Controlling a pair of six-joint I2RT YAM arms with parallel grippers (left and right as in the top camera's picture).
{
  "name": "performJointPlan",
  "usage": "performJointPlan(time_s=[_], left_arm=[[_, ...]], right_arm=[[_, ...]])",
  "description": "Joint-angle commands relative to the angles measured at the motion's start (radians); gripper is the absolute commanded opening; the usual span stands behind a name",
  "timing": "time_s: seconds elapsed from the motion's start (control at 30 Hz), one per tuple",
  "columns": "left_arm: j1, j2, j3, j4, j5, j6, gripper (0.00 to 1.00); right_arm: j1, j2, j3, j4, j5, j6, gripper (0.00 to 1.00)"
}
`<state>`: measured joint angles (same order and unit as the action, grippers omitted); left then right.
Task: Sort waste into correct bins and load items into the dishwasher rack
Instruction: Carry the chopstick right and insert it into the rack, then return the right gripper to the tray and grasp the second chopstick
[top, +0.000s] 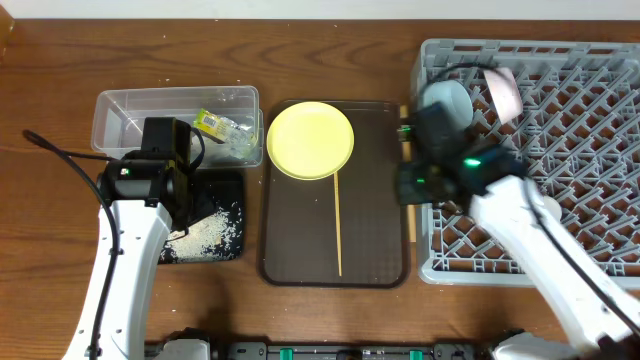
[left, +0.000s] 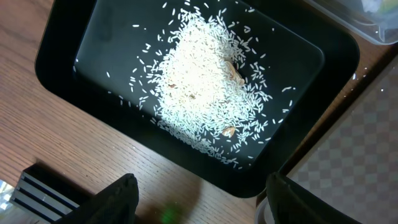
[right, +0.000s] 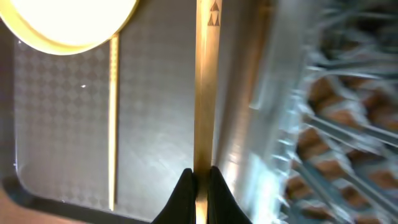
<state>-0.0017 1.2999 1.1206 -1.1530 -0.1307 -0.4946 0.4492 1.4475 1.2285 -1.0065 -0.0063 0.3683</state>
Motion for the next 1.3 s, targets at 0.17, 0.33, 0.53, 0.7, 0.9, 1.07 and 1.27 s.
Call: performJointPlan(time_s=[0.17,0.33,0.53,0.7,0.9,1.07,1.27], left_arm=[[0.003,0.0,-0.004,-0.006,-0.008,-0.005,0.69],[0.003,0.0,-0.004,-0.006,-0.008,-0.005,0.69],[0.003,0.0,-0.004,-0.006,-0.008,-0.005,0.69],[0.003,0.0,-0.004,-0.006,-0.008,-0.005,0.69],[0.003,0.0,-0.004,-0.006,-0.008,-0.005,0.69],[0.003,0.0,-0.004,-0.006,-0.008,-0.005,0.69],[0.003,0.0,-0.004,-0.006,-0.008,-0.005,0.69]], right_arm=[[-0.126,-0.021,-0.027,-0.103,0.055,-0.096,0.01],[-0.14,0.012,-0.102,-0.045,0.054,-0.093,0.01],[-0.139,0.036,-0.148,0.021,0.031,-0.093,0.15],[-0.14,0.036,-0.148,0.024,0.032,-0.093,0.31],[-0.14,0.036,-0.145,0.026,0.031,-0.093,0.31],[-0.132,0.035,-0.087,0.027,-0.008,-0.093,0.38],[-0.078,0.035,0.012,0.101,-0.082,-0.093,0.41]])
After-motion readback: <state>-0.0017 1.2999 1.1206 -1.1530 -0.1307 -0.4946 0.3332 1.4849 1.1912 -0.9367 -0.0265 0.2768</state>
